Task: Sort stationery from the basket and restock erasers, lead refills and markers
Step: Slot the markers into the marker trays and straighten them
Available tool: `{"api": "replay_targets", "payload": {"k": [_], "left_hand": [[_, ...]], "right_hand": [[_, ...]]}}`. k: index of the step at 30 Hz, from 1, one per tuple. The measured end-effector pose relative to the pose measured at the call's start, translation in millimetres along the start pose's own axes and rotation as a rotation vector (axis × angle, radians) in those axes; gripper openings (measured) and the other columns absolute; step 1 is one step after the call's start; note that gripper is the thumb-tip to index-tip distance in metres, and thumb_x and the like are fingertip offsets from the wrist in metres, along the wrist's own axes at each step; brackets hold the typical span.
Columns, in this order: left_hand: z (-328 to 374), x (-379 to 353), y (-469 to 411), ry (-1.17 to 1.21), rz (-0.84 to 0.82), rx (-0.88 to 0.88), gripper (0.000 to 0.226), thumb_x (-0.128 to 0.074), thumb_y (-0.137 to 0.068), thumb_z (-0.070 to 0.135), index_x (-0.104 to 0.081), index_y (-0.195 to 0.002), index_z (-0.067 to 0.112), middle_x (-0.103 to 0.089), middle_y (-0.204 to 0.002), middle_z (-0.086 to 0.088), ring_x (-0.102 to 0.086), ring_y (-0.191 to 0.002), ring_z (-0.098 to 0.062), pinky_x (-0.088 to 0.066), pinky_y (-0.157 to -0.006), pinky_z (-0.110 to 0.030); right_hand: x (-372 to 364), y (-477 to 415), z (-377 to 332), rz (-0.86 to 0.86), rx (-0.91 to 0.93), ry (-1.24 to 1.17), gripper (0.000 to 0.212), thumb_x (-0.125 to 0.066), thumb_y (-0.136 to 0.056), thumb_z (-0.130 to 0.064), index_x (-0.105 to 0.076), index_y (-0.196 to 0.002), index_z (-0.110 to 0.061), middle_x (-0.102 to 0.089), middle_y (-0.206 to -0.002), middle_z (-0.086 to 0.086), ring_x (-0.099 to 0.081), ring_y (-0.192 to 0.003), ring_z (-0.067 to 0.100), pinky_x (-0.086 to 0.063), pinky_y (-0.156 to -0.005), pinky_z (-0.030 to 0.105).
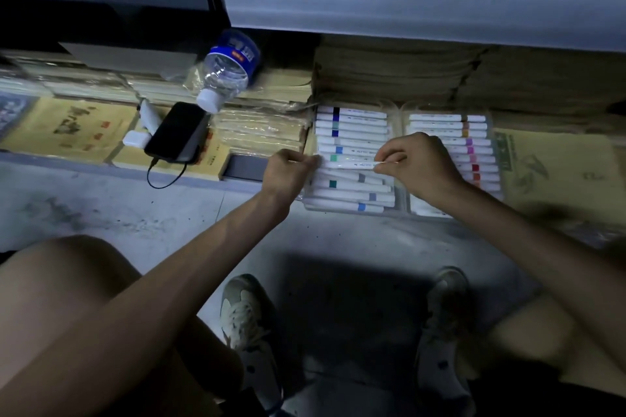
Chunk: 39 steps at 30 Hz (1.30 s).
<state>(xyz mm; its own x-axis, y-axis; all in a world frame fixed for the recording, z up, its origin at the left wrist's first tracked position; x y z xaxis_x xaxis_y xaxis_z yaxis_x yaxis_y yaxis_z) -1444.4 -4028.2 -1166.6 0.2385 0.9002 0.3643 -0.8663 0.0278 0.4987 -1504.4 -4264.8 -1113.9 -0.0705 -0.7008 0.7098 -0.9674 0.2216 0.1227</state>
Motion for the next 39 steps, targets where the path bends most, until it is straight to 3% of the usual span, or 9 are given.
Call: {"api": "replay_targets", "payload": {"k": [9, 15, 22, 29, 32, 36, 39], "left_hand": [[-1.5, -11.6, 2.0, 0.167, -0.099, 0.164, 0.022, -0.082, -0.081, 0.013, -0.065, -0.094, 0.011, -0.062, -0.075, -0.006, -0.055, -0.061, -0.017, -0.052, -0.062, -0.031], [-3.0, -15.3, -1.0, 0.176, -0.162, 0.215, 0.044, -0.085, -0.078, 0.016, -0.068, -0.114, 0.0, -0.068, -0.09, -0.011, -0.063, -0.077, -0.025, -0.058, -0.069, -0.035], [-6.4, -14.0, -1.5, 0.244, -0.183, 0.282, 0.041, -0.076, -0.081, 0.012, -0.069, -0.12, 0.001, -0.066, -0.091, -0.009, -0.063, -0.075, -0.023, -0.059, -0.06, -0.03], [-4.6, -16.5, -2.6, 0.195, -0.164, 0.238, 0.028, -0.086, -0.076, 0.011, -0.069, -0.098, 0.007, -0.066, -0.083, -0.008, -0.062, -0.076, -0.024, -0.059, -0.068, -0.035], [-3.8, -15.7, -4.5, 0.188, -0.119, 0.214, 0.03, -0.087, -0.077, 0.012, -0.068, -0.1, 0.007, -0.066, -0.084, -0.009, -0.061, -0.075, -0.024, -0.058, -0.068, -0.035], [-2.7, -16.2, -5.9, 0.176, -0.092, 0.176, 0.034, -0.087, -0.078, 0.013, -0.067, -0.104, 0.004, -0.066, -0.081, -0.009, -0.059, -0.063, -0.019, -0.055, -0.054, -0.029], [-2.0, -16.4, -7.1, 0.18, -0.087, 0.152, 0.033, -0.087, -0.078, 0.012, -0.068, -0.103, 0.003, -0.067, -0.084, -0.011, -0.06, -0.066, -0.021, -0.055, -0.056, -0.03]], "right_hand": [[-9.2, -4.6, 3.9, 0.017, 0.066, 0.109, 0.011, -0.087, -0.077, -0.019, -0.081, -0.086, -0.021, -0.069, -0.079, -0.006, -0.065, -0.074, 0.008, -0.057, -0.077, 0.035], [-9.8, -4.7, 3.1, 0.036, 0.096, 0.138, 0.01, -0.087, -0.077, -0.019, -0.081, -0.085, -0.021, -0.068, -0.078, -0.007, -0.065, -0.075, 0.013, -0.057, -0.077, 0.041], [-9.5, -4.8, 2.7, 0.022, 0.091, 0.12, 0.01, -0.087, -0.077, -0.02, -0.082, -0.086, -0.022, -0.071, -0.076, -0.008, -0.067, -0.075, 0.009, -0.058, -0.078, 0.041], [-9.3, -4.3, 2.7, 0.029, 0.069, 0.118, 0.013, -0.086, -0.078, -0.016, -0.083, -0.09, -0.022, -0.075, -0.081, -0.007, -0.069, -0.079, 0.008, -0.06, -0.082, 0.038], [-6.0, -6.2, 5.1, 0.035, 0.041, 0.098, 0.012, -0.084, -0.08, -0.012, -0.083, -0.087, -0.021, -0.076, -0.08, -0.007, -0.071, -0.079, 0.006, -0.06, -0.083, 0.034], [-1.2, -6.6, 5.6, 0.051, 0.035, 0.109, 0.01, -0.083, -0.079, -0.008, -0.082, -0.081, -0.018, -0.075, -0.075, -0.006, -0.07, -0.075, 0.005, -0.059, -0.079, 0.029], [-1.8, -4.3, 4.5, 0.072, 0.055, 0.102, 0.01, -0.085, -0.078, -0.008, -0.081, -0.079, -0.017, -0.074, -0.072, -0.006, -0.068, -0.07, 0.003, -0.06, -0.074, 0.028]]}}
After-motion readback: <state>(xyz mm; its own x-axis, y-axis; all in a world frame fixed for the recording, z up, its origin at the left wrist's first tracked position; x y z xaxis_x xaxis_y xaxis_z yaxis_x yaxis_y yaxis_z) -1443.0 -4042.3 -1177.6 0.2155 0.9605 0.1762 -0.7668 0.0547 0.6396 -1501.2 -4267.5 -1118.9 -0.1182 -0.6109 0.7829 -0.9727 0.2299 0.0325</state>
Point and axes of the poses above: each hand's wrist, its own y-axis away from the middle knuckle, its own x-axis out of the back of the hand, z = x × y, the point moved 10 cm from there along -y, towards the middle knuckle
